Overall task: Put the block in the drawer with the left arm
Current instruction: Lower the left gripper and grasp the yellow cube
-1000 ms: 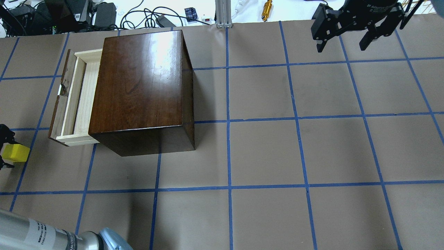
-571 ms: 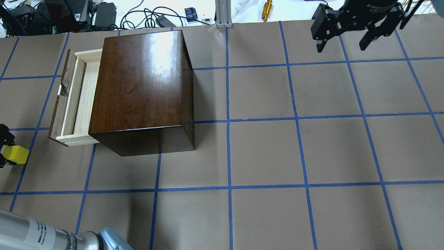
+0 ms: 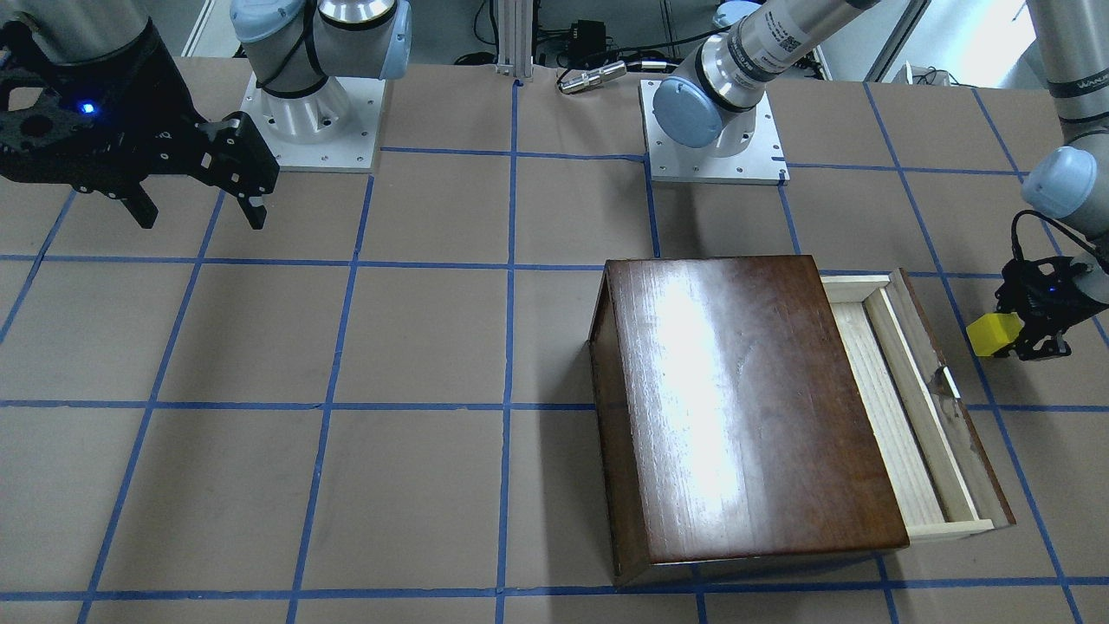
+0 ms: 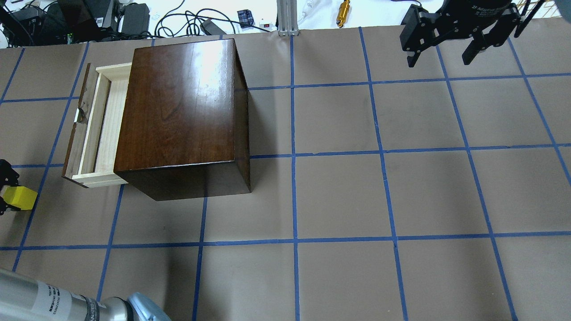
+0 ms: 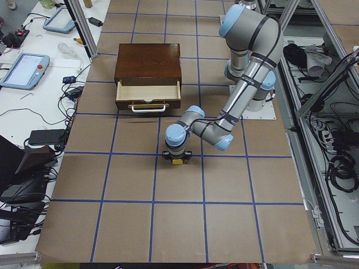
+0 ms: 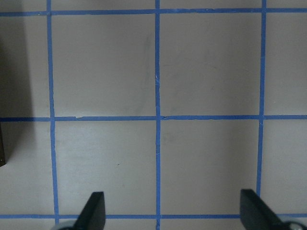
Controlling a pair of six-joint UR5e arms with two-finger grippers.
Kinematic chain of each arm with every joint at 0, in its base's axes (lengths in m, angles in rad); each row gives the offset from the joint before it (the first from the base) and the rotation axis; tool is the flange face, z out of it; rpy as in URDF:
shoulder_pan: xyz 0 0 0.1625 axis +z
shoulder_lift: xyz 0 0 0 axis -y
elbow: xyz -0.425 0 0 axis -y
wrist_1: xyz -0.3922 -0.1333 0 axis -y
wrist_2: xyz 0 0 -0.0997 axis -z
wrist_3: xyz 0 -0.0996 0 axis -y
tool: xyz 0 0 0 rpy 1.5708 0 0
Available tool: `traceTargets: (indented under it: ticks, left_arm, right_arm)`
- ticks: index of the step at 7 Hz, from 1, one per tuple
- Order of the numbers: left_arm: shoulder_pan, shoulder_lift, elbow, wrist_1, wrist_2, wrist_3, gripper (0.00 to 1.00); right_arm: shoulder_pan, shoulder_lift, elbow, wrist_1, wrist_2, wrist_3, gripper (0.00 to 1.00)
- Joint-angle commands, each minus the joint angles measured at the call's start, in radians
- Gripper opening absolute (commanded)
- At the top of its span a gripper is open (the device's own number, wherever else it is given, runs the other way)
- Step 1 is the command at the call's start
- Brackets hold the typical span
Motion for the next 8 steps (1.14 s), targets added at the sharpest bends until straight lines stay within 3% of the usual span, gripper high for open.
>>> traceTargets:
  ticks: [1,4,7,8]
  left_arm:
    - [0.0,0.033,0.004,0.0,-0.002,0.009,0.0]
    - [-0.017,0.128,0.057,-0.082,-0.026,-0.024,0.0]
    - [-0.165,0.213,0.278,-0.425,-0.018,-0.216,0.0]
    - [-0.24,0.222,0.325,-0.464,-0.015,-0.283,0.0]
  right_arm:
    - [0.001,-0.001,0.0,0.0,-0.001,0.0,1.0]
    - [0.001,0.0,0.0,0.0,0.001,0.0,1.0]
    - [0.001,-0.001,0.0,0.0,0.001,0.0,1.0]
    - [-0.001,-0.001,0.0,0.0,0.001,0.0,1.0]
